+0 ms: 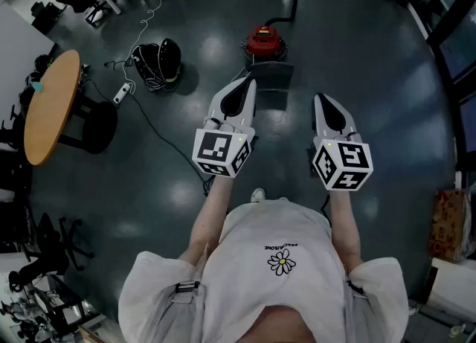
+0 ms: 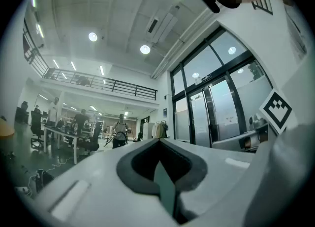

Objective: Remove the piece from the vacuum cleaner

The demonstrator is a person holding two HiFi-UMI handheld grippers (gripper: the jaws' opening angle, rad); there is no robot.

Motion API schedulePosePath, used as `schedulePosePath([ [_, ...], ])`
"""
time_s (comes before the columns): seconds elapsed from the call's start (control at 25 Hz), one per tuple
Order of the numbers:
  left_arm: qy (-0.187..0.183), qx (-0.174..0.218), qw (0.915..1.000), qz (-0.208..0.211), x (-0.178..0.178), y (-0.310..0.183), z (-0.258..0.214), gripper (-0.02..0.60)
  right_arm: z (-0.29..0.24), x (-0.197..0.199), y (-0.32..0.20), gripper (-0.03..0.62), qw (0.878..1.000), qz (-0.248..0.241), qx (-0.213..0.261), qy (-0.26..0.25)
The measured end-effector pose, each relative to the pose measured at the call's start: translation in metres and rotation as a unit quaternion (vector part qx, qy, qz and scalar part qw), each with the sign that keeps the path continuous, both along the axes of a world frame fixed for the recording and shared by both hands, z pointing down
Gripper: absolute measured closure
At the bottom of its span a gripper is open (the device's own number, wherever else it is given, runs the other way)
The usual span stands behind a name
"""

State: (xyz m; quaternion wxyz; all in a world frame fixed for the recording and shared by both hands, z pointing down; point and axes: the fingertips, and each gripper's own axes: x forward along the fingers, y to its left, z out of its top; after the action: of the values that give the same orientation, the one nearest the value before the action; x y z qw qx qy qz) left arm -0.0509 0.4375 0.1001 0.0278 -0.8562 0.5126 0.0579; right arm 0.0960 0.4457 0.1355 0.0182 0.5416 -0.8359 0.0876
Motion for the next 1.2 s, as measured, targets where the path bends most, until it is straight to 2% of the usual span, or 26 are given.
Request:
schedulePosePath([
  [0.24,0.006,-0.008,0.9999,0.005,-0.012,-0.007,0.005,0.581,0.002,-0.012,-0.005,0.571,1.000,-0.004,-0.001,0.010],
  [0.52,0.013,-0.029,0.9994,0.013,-0.024,-0.024,0.022,0.581,0.012,-0.028,-0.015,0.569,1.000,-0.017,-0.019,-0.012],
  [0.96,0.022,-0.048,0.9980,0.035,-0.042,-0.054,0.037,0.581,0.022,-0.054,-0.039,0.569,0.999,-0.015,-0.025,0.029],
  [1.08,0.029,-0.058,0.9968,0.048,-0.050,-0.059,0.044,0.581,0.031,-0.065,-0.045,0.571,0.998,-0.005,-0.041,0.046],
  [1.2,0.030,-0.063,0.9956,0.063,-0.050,-0.071,0.050,0.581,0.034,-0.064,-0.054,0.571,0.996,0.016,-0.036,0.074],
])
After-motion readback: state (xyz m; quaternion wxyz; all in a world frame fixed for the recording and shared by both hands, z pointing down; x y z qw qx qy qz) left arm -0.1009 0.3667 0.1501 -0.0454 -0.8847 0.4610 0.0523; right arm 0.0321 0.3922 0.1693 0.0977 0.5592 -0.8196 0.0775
